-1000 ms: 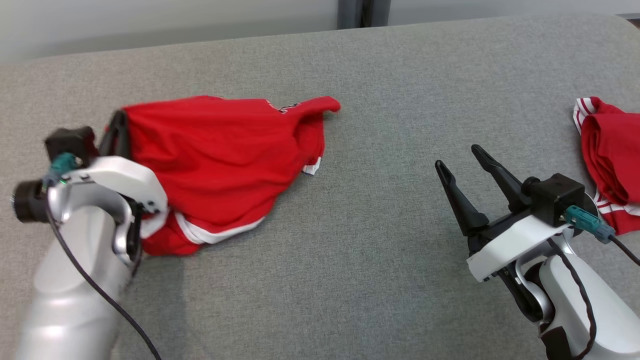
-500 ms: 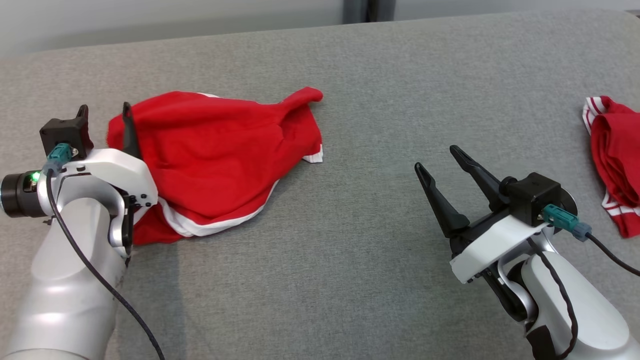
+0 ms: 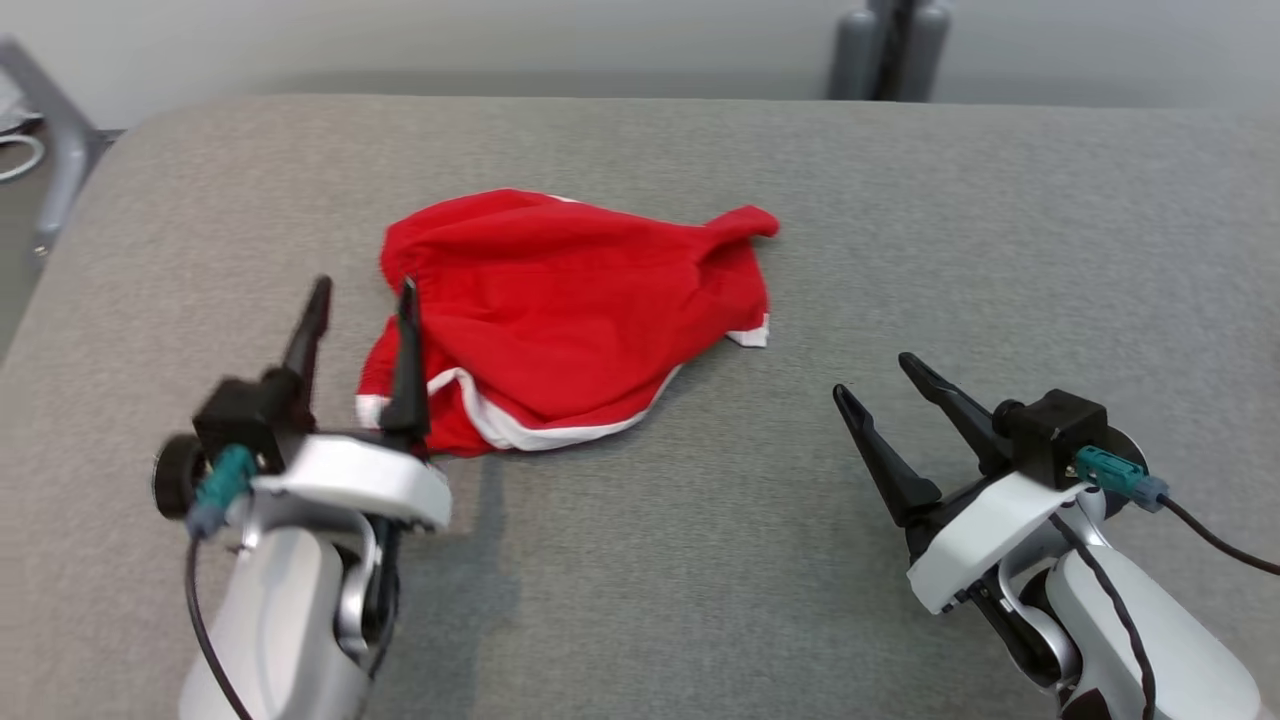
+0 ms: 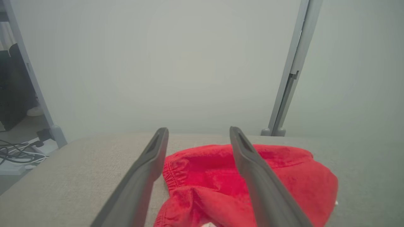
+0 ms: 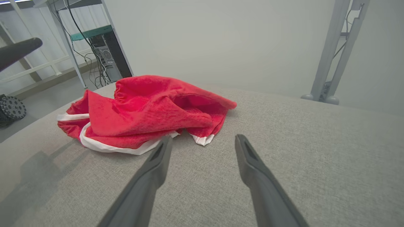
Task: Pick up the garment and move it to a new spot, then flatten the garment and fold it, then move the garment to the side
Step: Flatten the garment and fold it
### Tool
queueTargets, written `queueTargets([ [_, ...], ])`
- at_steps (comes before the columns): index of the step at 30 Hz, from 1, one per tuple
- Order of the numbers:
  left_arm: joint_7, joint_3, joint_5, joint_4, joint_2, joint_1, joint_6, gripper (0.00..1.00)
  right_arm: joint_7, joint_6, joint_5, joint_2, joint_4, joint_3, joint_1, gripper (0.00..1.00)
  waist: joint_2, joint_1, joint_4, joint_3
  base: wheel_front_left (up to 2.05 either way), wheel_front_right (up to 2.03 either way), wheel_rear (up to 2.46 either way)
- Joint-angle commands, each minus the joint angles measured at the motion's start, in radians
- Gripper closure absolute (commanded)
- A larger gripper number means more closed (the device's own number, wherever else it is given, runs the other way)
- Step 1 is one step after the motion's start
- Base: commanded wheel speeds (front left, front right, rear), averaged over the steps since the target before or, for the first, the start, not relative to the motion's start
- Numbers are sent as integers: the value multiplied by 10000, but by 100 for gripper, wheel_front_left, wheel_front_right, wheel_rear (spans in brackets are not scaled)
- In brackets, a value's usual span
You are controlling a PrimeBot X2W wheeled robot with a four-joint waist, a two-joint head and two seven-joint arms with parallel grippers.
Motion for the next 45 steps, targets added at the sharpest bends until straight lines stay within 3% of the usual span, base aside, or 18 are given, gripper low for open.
queueTargets([
  [1, -27, -45, 72, -254, -57, 378, -77, 0, 60, -5, 64, -117, 23, 60, 31, 0, 0, 0, 516, -127, 0, 0, 0],
  [9, -30, -430, -52, -940, -437, 1694, -213, 0, 324, -6, -489, -709, 756, 624, -624, 0, 0, 0, 1687, -126, 0, 0, 0],
  [18, -31, -957, -258, -979, -547, 1880, -277, 0, 461, -6, -1963, -1668, 2662, 2103, -2365, 0, 0, 0, 2626, 39, 0, 0, 0],
  [26, -31, -1302, -584, -1097, -549, 1817, -90, 0, 127, -6, -2631, -1838, 3931, 3197, -3457, 0, 0, 0, 2980, 263, 0, 0, 0],
  [34, -32, -1655, -860, -1086, -545, 1687, 82, 0, -397, -6, -2408, -1597, 4997, 4074, -4254, 0, 0, 0, 3124, 470, 0, 0, 0],
  [35, -32, -1699, -910, -1074, -545, 1662, 108, 0, -431, -6, -2277, -1560, 5107, 4171, -4275, 62, 0, 0, 3126, 476, 0, 0, 0],
  [36, -32, -1734, -938, -1064, -545, 1642, 129, 0, -473, -6, -2197, -1545, 5158, 4268, -4335, 100, 0, 0, 3119, 478, 0, 0, 0],
  [45, -32, -1611, -897, -934, -546, 1683, 191, 0, -516, -6, -517, -1611, 4761, 5593, -4467, 100, 0, 0, 2704, 82, 0, 0, 0],
])
